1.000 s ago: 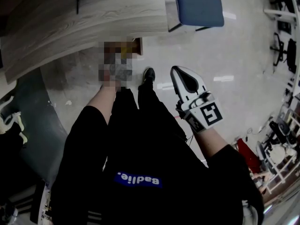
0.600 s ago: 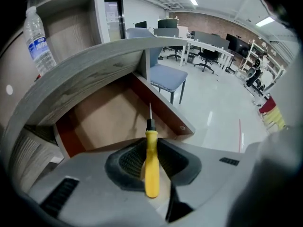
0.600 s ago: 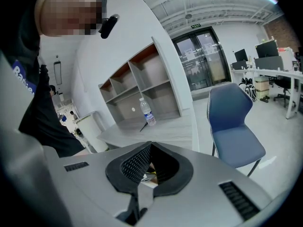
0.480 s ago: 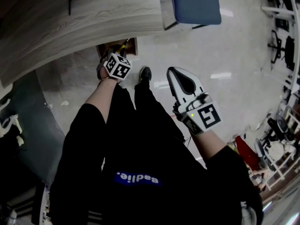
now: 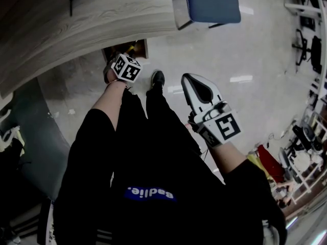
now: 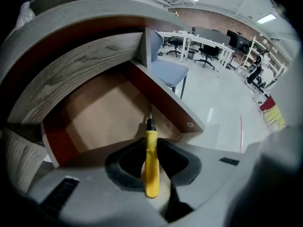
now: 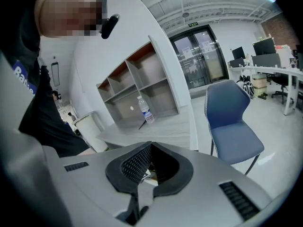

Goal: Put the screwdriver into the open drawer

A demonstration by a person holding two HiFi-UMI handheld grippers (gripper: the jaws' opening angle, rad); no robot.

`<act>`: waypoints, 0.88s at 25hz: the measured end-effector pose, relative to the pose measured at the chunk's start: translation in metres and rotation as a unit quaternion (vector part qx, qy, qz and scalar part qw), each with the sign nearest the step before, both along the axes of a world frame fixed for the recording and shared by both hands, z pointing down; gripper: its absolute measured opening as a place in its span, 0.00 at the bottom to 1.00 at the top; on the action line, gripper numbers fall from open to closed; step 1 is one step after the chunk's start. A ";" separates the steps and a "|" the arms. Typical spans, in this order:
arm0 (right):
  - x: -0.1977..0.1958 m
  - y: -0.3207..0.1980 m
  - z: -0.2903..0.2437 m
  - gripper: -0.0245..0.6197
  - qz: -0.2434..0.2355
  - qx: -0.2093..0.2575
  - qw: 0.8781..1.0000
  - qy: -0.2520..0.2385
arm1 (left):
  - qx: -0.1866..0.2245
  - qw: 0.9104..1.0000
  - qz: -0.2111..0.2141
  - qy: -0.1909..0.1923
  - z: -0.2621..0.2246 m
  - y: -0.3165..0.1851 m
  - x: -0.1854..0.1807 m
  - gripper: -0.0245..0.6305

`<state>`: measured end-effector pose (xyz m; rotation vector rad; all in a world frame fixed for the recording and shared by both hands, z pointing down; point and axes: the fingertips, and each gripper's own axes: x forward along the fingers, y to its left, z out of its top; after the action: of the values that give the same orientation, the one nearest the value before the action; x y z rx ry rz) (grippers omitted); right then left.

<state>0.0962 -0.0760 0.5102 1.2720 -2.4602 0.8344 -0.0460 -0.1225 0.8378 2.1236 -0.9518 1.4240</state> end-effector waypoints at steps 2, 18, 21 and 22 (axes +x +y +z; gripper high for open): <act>0.001 0.000 0.000 0.08 0.005 -0.003 1.000 -0.002 | 0.000 1.000 0.001 -0.005 0.003 -0.001 -0.002 0.15; -0.001 -0.002 -0.001 0.08 0.010 -0.014 1.000 -0.018 | -0.012 1.000 0.010 -0.018 0.015 -0.005 -0.002 0.16; -0.003 -0.003 -0.003 0.08 0.007 -0.012 1.000 -0.019 | -0.022 0.999 0.020 -0.016 0.017 -0.002 0.001 0.20; -0.004 -0.003 -0.004 0.08 0.006 -0.011 1.000 -0.019 | -0.025 0.999 0.023 -0.013 0.018 -0.001 0.002 0.22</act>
<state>0.0926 -0.0790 0.5065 1.2765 -2.4671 0.8951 -0.0439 -0.1235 0.8557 2.1072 -0.8727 1.4852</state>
